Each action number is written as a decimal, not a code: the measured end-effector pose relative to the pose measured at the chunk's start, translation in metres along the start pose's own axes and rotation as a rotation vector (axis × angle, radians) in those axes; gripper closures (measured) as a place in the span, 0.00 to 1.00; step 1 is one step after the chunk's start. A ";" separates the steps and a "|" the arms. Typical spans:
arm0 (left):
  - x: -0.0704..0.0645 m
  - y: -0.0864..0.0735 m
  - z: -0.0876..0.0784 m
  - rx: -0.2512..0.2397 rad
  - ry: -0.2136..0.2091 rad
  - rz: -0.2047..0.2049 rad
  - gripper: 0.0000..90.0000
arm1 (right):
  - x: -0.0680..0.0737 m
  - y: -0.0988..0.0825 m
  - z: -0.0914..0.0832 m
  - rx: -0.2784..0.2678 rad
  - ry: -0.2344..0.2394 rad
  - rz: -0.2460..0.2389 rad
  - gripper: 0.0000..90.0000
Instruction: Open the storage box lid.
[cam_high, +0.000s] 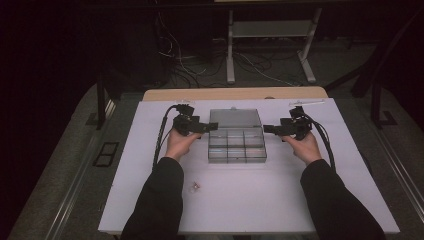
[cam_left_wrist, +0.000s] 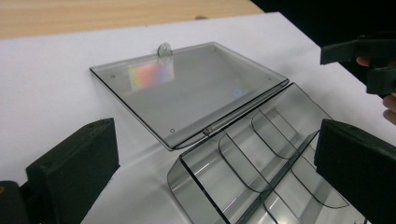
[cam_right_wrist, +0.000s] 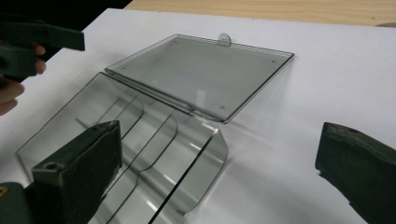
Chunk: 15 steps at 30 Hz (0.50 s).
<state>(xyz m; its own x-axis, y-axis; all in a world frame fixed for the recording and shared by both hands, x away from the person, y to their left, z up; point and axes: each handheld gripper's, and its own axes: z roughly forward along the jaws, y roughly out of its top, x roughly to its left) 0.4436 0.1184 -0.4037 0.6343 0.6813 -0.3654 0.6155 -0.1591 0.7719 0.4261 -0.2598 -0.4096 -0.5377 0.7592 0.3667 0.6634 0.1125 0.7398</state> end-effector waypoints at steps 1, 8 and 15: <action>0.000 0.000 -0.002 -0.007 -0.003 0.001 0.00 | 0.002 0.000 -0.003 0.000 0.000 -0.002 0.01; -0.005 -0.003 -0.015 -0.009 0.002 0.013 0.00 | 0.011 0.000 -0.017 -0.005 0.015 -0.034 0.01; -0.008 -0.009 -0.031 -0.019 0.005 0.027 0.00 | 0.021 -0.005 -0.027 -0.001 0.029 -0.059 0.01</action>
<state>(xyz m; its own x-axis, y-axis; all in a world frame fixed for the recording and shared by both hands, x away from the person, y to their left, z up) 0.4184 0.1360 -0.3913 0.6483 0.6805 -0.3416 0.5893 -0.1643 0.7910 0.3977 -0.2614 -0.3905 -0.5913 0.7320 0.3385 0.6292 0.1561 0.7614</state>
